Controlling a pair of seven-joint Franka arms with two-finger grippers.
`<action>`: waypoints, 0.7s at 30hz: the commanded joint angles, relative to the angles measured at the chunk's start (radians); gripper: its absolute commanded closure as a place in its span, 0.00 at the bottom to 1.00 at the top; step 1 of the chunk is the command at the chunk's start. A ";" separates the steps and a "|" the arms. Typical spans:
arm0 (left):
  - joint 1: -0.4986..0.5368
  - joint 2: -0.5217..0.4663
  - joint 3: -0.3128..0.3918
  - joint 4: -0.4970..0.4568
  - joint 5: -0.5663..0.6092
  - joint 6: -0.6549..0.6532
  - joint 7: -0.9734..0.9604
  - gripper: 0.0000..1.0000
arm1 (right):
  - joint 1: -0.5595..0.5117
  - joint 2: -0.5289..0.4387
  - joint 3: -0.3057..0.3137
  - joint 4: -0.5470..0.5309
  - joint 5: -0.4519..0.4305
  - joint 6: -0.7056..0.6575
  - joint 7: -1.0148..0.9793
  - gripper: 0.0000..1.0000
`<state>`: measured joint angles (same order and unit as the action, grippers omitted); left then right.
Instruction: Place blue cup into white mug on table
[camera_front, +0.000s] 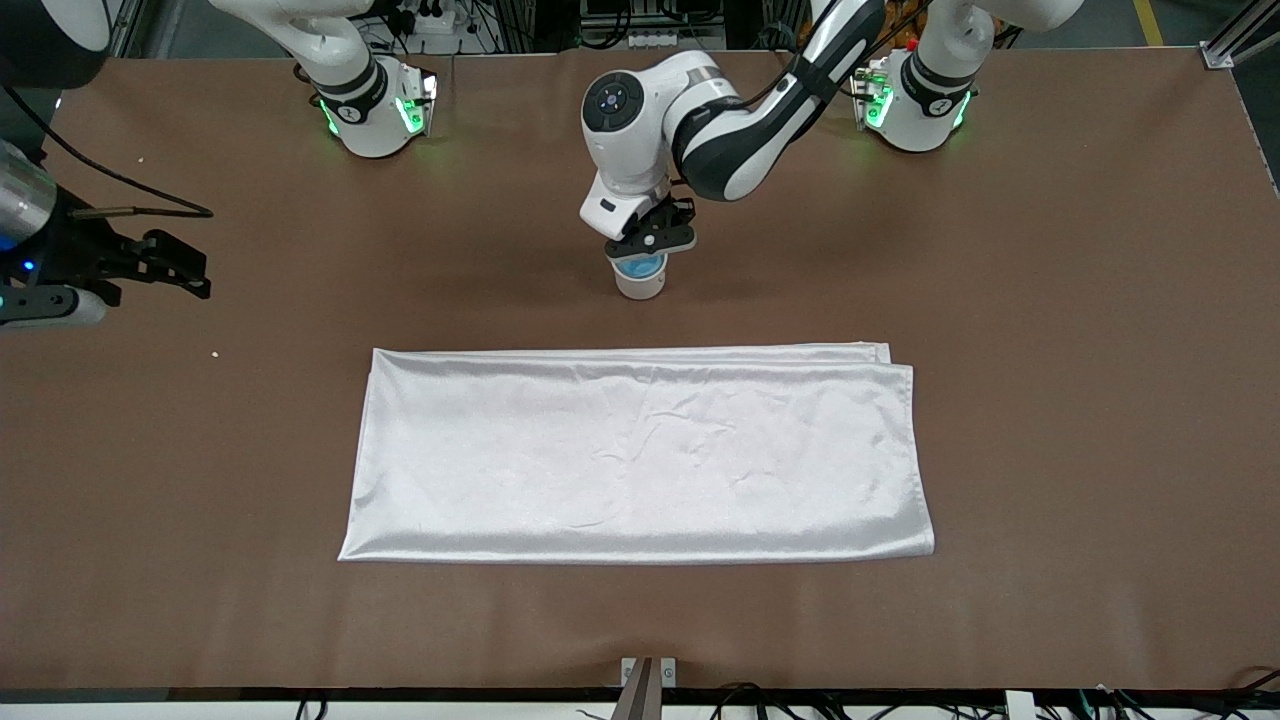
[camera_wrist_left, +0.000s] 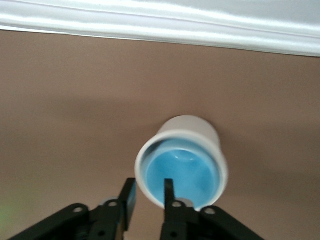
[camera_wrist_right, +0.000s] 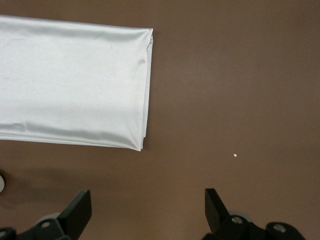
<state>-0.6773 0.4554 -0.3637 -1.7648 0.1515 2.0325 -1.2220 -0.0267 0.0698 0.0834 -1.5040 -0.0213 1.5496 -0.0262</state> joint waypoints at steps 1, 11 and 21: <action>-0.005 0.028 0.002 0.054 0.031 -0.005 -0.030 0.00 | -0.015 -0.016 0.012 0.021 -0.003 -0.025 -0.014 0.00; 0.025 0.005 0.019 0.149 0.036 -0.018 -0.007 0.00 | -0.018 -0.016 0.009 0.061 -0.008 -0.045 -0.014 0.00; 0.154 -0.084 0.028 0.249 0.060 -0.118 0.191 0.00 | -0.021 -0.041 -0.007 0.059 0.003 -0.042 -0.009 0.00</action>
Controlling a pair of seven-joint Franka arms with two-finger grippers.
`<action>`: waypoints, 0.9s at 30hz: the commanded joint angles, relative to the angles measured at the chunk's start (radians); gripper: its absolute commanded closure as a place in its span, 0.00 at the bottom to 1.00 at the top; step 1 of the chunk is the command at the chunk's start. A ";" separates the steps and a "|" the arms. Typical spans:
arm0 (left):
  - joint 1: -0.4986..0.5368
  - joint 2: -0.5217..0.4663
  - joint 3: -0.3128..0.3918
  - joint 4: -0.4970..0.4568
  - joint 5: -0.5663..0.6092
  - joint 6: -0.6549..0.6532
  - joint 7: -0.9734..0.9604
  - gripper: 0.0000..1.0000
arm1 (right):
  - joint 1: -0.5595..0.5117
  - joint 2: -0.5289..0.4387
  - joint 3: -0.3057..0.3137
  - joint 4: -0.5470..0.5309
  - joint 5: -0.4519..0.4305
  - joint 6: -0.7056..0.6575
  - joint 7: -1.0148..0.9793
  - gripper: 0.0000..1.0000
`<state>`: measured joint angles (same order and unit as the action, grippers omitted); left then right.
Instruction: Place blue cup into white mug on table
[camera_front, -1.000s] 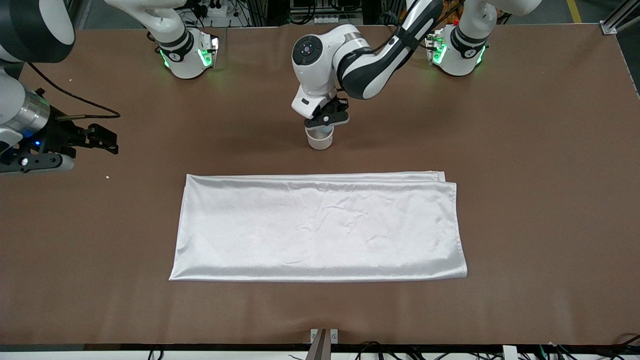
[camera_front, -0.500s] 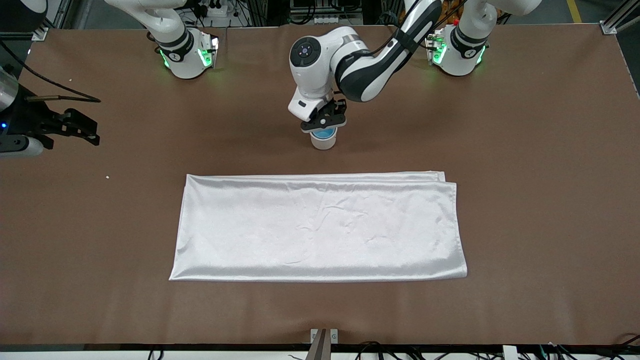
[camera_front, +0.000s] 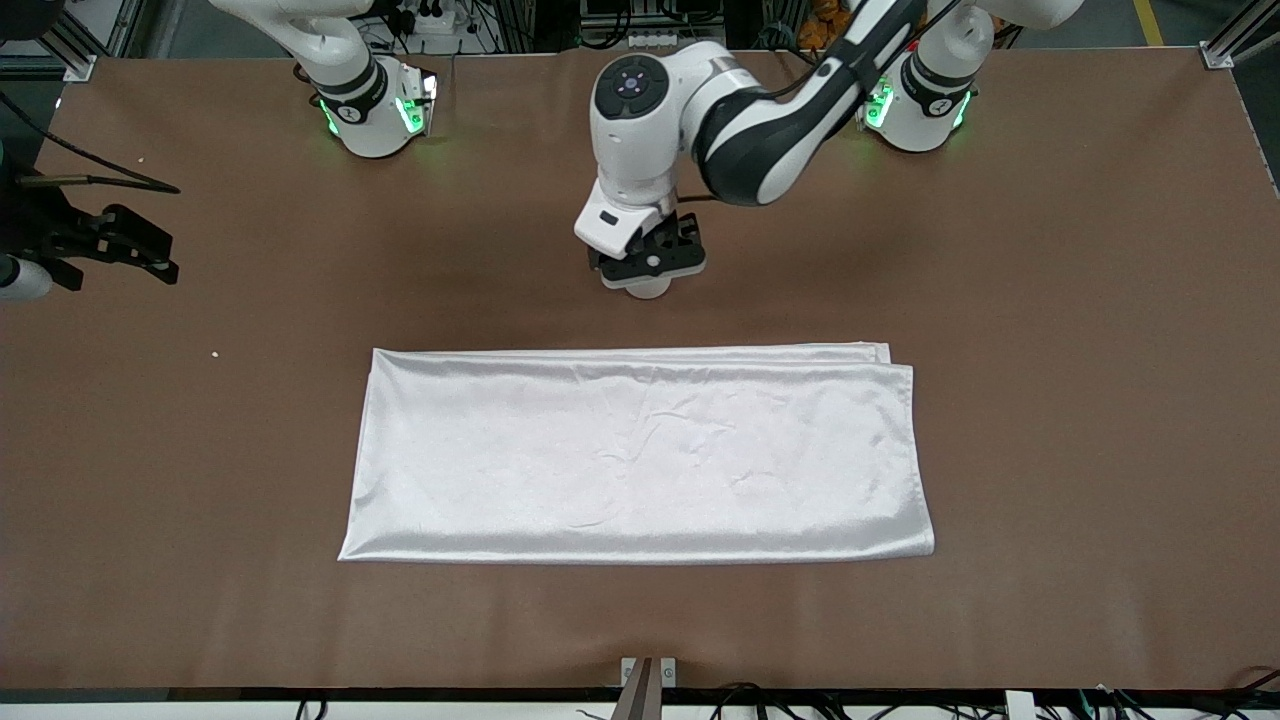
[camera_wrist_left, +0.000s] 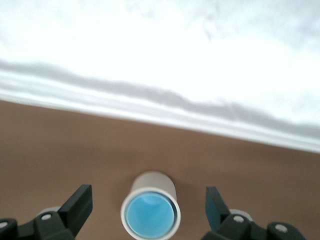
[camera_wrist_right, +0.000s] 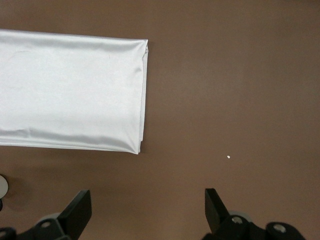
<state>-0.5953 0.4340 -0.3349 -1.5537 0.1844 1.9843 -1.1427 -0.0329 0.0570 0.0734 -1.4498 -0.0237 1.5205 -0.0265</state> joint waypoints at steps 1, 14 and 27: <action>0.090 -0.076 -0.001 0.047 0.027 -0.081 0.142 0.00 | -0.015 -0.028 0.002 0.003 0.007 -0.013 -0.007 0.00; 0.331 -0.202 -0.006 0.070 0.013 -0.130 0.360 0.00 | -0.018 -0.040 0.002 -0.033 0.010 0.006 -0.006 0.00; 0.551 -0.215 -0.015 0.070 0.000 -0.163 0.624 0.00 | -0.027 -0.082 0.006 -0.112 0.010 0.066 -0.004 0.00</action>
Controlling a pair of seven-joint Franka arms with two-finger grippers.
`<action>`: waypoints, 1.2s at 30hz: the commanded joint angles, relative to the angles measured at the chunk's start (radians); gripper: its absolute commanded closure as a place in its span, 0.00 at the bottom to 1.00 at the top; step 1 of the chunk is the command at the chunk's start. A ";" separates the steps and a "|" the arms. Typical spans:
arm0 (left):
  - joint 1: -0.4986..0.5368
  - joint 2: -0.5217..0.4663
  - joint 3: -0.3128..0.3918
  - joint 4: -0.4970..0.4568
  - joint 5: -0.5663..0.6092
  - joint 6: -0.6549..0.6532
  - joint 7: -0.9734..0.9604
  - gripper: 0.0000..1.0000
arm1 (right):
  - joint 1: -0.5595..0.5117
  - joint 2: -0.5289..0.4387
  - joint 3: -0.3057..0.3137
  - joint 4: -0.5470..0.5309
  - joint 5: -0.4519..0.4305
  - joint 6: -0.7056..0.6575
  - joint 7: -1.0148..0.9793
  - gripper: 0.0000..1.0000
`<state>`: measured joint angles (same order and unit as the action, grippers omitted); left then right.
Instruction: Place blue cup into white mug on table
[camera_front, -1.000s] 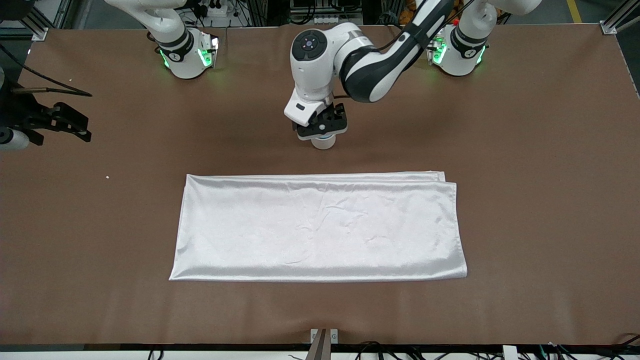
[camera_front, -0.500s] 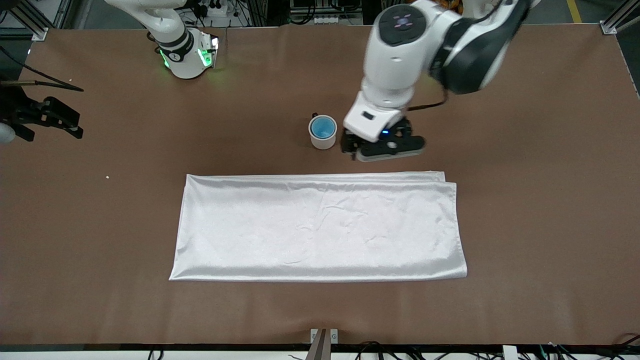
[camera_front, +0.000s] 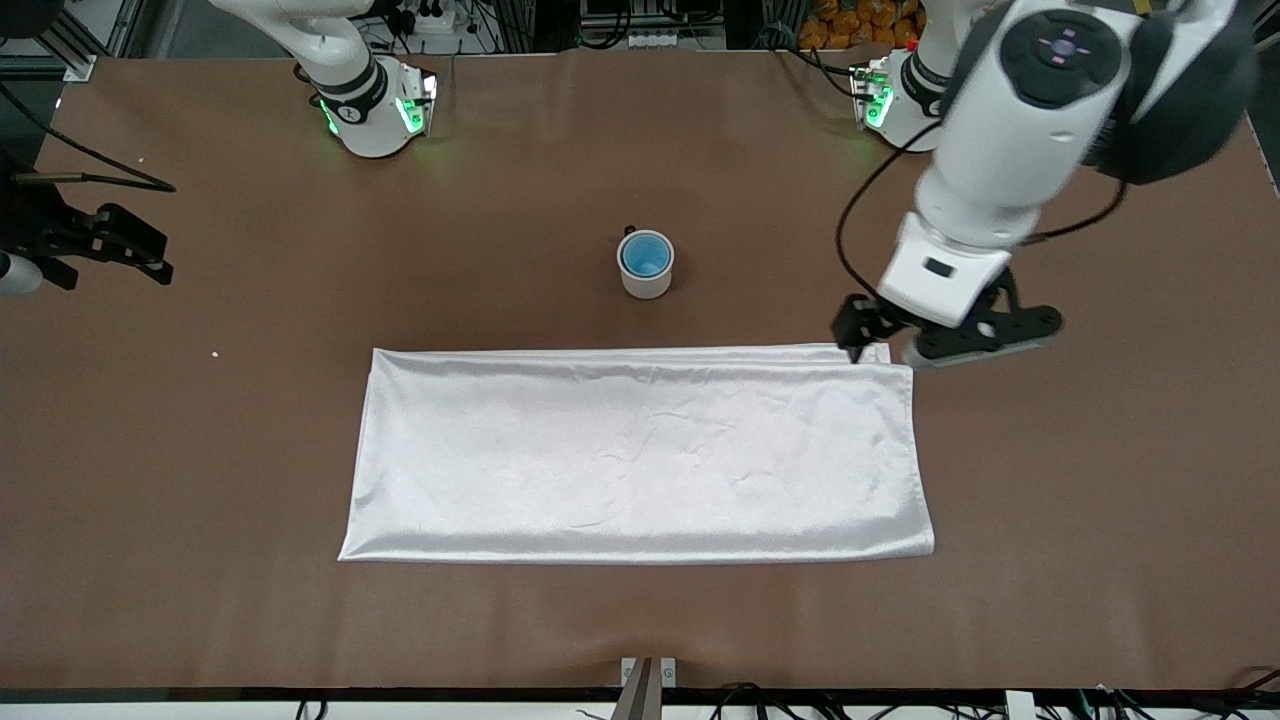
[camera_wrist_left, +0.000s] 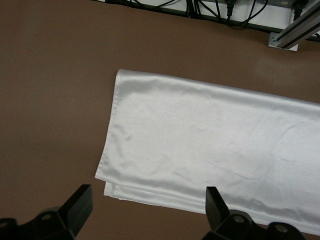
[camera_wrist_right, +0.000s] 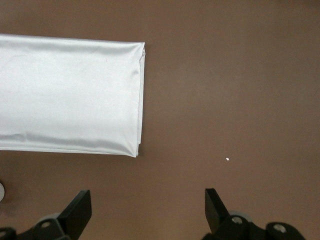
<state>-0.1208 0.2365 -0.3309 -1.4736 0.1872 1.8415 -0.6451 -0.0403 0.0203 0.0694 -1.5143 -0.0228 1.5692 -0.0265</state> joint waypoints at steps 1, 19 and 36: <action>0.087 -0.019 -0.013 -0.010 -0.009 -0.031 0.162 0.00 | -0.019 -0.046 0.010 -0.050 0.010 0.017 -0.004 0.00; 0.096 -0.092 0.220 -0.025 -0.100 -0.073 0.709 0.00 | -0.027 -0.069 0.013 -0.076 0.012 0.041 -0.003 0.00; 0.089 -0.132 0.294 -0.031 -0.193 -0.151 0.693 0.00 | -0.027 -0.066 0.012 -0.069 0.018 0.074 0.000 0.00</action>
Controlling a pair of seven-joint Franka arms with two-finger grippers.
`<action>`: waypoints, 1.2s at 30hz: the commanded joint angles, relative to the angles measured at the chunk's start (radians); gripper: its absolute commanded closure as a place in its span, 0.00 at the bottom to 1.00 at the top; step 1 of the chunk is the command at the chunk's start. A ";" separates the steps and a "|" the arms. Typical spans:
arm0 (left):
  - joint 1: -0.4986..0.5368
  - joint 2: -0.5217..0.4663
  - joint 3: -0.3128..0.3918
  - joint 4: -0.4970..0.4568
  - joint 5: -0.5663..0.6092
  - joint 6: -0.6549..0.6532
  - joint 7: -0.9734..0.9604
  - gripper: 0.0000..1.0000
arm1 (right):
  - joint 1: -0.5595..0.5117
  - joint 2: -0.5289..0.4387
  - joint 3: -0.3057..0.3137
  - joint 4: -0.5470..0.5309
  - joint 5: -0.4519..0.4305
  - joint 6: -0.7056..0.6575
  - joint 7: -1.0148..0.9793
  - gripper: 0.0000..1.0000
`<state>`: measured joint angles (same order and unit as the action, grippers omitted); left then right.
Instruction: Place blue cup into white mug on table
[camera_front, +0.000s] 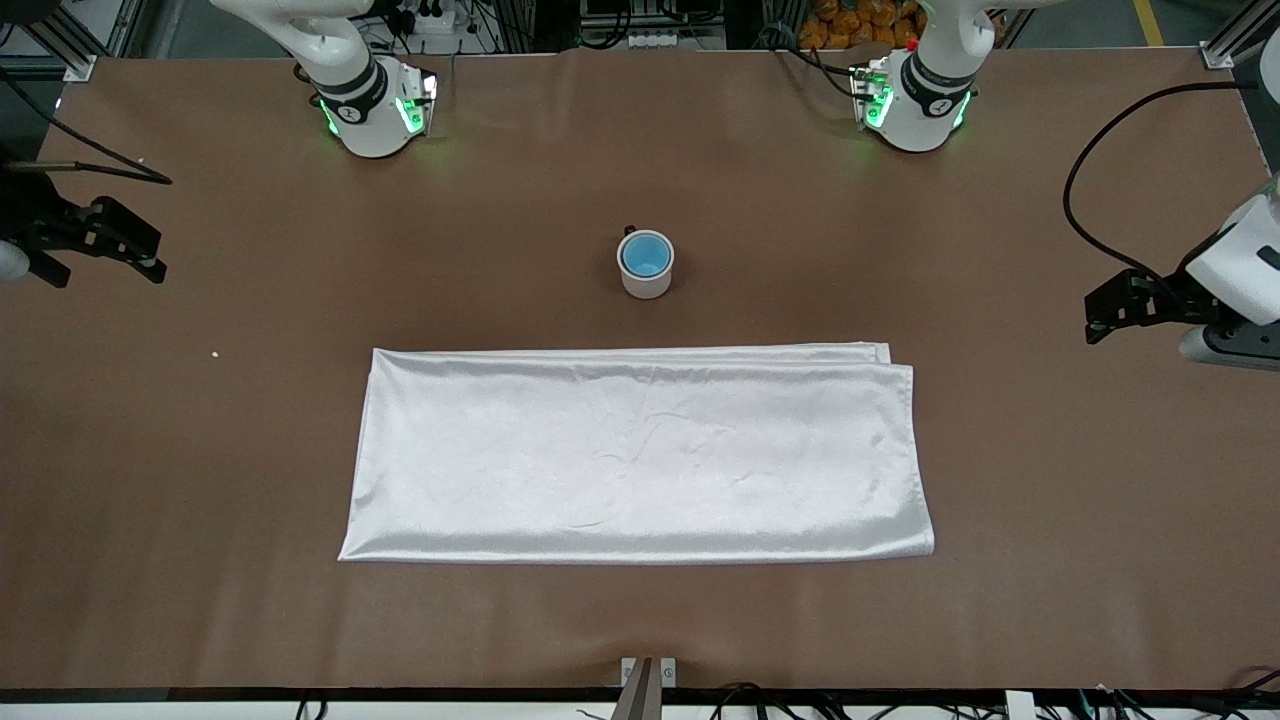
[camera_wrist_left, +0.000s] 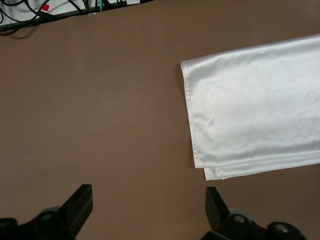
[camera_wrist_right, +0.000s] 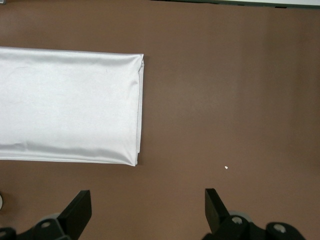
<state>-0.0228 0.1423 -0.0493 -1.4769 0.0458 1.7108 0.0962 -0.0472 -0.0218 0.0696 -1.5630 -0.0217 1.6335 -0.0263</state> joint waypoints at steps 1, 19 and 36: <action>-0.011 -0.038 0.012 -0.028 -0.066 -0.029 -0.085 0.00 | -0.020 -0.024 0.012 -0.020 0.029 0.012 0.000 0.00; -0.040 -0.046 0.012 -0.019 -0.080 -0.033 -0.306 0.00 | -0.022 -0.021 -0.008 -0.026 0.085 -0.003 0.060 0.00; -0.040 -0.064 0.014 -0.016 -0.069 -0.065 -0.296 0.00 | -0.020 -0.020 -0.008 -0.026 0.082 -0.004 0.055 0.00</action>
<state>-0.0562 0.1115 -0.0464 -1.4777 -0.0115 1.6699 -0.1966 -0.0580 -0.0218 0.0556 -1.5692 0.0413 1.6302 0.0214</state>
